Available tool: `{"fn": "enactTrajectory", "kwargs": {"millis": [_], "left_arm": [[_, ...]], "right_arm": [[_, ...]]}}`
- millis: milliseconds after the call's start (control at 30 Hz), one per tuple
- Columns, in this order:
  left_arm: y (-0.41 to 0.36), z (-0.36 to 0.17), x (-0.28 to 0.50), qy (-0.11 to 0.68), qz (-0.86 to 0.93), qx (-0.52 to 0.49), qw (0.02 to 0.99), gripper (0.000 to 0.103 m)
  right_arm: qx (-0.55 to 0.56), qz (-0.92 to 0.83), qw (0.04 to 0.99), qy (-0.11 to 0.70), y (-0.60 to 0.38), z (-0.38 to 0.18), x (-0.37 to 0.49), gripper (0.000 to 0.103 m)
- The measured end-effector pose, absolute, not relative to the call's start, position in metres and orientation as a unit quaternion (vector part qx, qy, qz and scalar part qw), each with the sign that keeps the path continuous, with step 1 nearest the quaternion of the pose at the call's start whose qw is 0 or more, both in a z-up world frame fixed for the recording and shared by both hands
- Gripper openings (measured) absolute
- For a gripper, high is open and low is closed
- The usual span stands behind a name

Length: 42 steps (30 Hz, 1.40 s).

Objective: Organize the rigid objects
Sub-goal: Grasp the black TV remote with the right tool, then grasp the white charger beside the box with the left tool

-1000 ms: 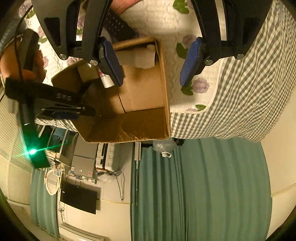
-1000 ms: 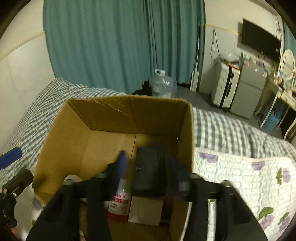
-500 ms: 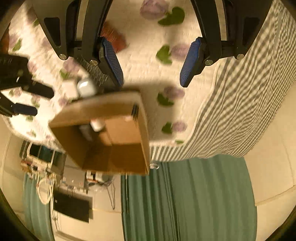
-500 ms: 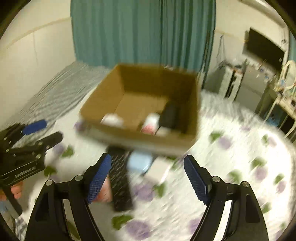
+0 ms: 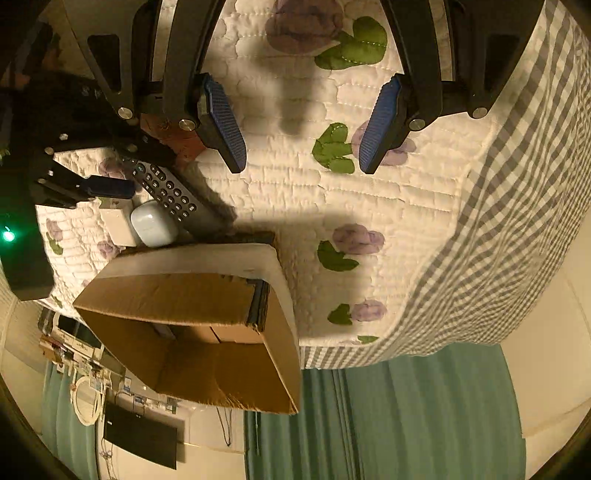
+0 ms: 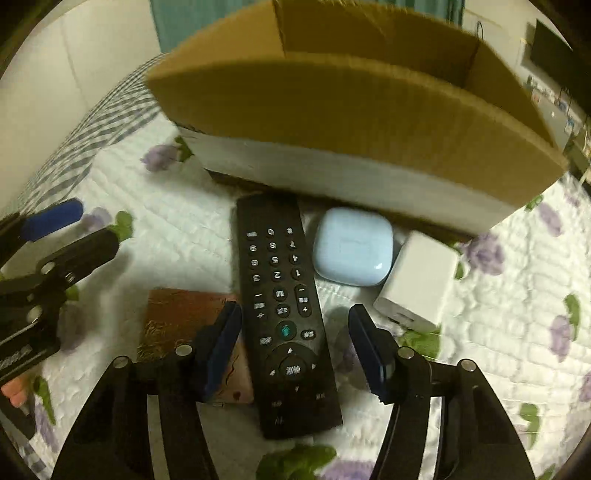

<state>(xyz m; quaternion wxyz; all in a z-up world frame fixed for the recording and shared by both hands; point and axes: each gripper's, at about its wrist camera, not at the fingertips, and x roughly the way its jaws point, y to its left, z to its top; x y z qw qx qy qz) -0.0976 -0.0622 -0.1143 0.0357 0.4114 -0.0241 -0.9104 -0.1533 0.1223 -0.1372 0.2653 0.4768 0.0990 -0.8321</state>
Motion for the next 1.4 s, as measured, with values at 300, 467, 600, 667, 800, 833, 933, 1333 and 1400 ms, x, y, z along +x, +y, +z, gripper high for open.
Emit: {"fn": "enactTrajectory", "kwargs": {"millis": [300, 467, 600, 667, 800, 833, 933, 1333, 1400], "left_arm": [[-0.053, -0.116, -0.098, -0.043, -0.905, 0.422, 0.037, 0.066], [-0.036, -0.107, -0.101, -0.042, -0.904, 0.424, 0.019, 0.066], [-0.011, -0.103, -0.107, -0.038, -0.903, 0.428, -0.007, 0.066], [0.005, -0.105, -0.111, -0.038, -0.901, 0.433, -0.021, 0.066], [0.037, -0.112, -0.121, -0.044, -0.895, 0.441, -0.045, 0.066], [0.048, -0.115, -0.126, -0.046, -0.894, 0.443, -0.054, 0.066], [0.069, -0.12, -0.137, -0.046, -0.892, 0.444, -0.07, 0.066], [0.123, -0.155, -0.18, -0.032, -0.864, 0.481, -0.149, 0.063], [0.125, -0.154, -0.186, -0.024, -0.863, 0.482, -0.148, 0.063]], "right_arm": [[0.449, -0.841, 0.284, 0.1, 0.133, -0.117, -0.131, 0.041], [0.423, -0.855, 0.278, 0.112, 0.159, -0.082, -0.105, 0.04], [0.42, -0.866, 0.244, 0.12, 0.197, -0.074, -0.097, 0.039], [0.422, -0.871, 0.227, 0.11, 0.217, -0.074, -0.098, 0.039], [0.418, -0.885, 0.184, 0.09, 0.262, -0.067, -0.107, 0.039], [0.419, -0.887, 0.172, 0.086, 0.271, -0.067, -0.111, 0.039], [0.424, -0.892, 0.142, 0.064, 0.292, -0.071, -0.124, 0.039], [0.436, -0.889, 0.134, 0.035, 0.304, -0.079, -0.143, 0.039], [0.442, -0.887, 0.131, 0.032, 0.305, -0.083, -0.144, 0.039]]}}
